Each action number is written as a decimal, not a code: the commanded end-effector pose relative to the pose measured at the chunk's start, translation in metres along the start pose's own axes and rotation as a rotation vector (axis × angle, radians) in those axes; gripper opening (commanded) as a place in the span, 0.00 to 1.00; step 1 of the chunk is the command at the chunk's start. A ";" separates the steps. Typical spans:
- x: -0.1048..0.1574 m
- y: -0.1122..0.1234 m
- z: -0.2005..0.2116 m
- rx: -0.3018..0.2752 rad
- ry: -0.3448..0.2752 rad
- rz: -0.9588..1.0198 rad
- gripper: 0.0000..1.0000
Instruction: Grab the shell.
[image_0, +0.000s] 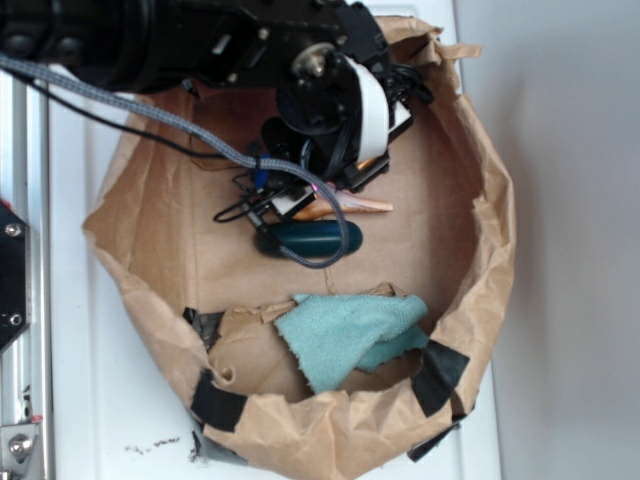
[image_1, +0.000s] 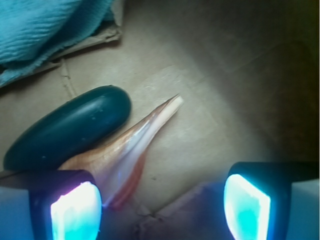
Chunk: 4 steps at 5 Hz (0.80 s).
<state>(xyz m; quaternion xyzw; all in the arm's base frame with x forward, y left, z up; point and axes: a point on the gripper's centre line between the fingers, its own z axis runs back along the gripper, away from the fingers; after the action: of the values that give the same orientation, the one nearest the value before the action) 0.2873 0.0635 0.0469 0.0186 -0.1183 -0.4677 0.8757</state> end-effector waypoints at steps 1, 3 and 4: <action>-0.003 -0.049 0.020 -0.090 -0.033 0.040 0.96; 0.006 -0.037 0.025 -0.082 -0.057 0.087 0.00; 0.005 -0.036 0.025 -0.077 -0.061 0.093 0.00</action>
<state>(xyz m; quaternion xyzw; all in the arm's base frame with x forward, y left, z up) 0.2533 0.0421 0.0529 -0.0548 -0.1082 -0.4384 0.8906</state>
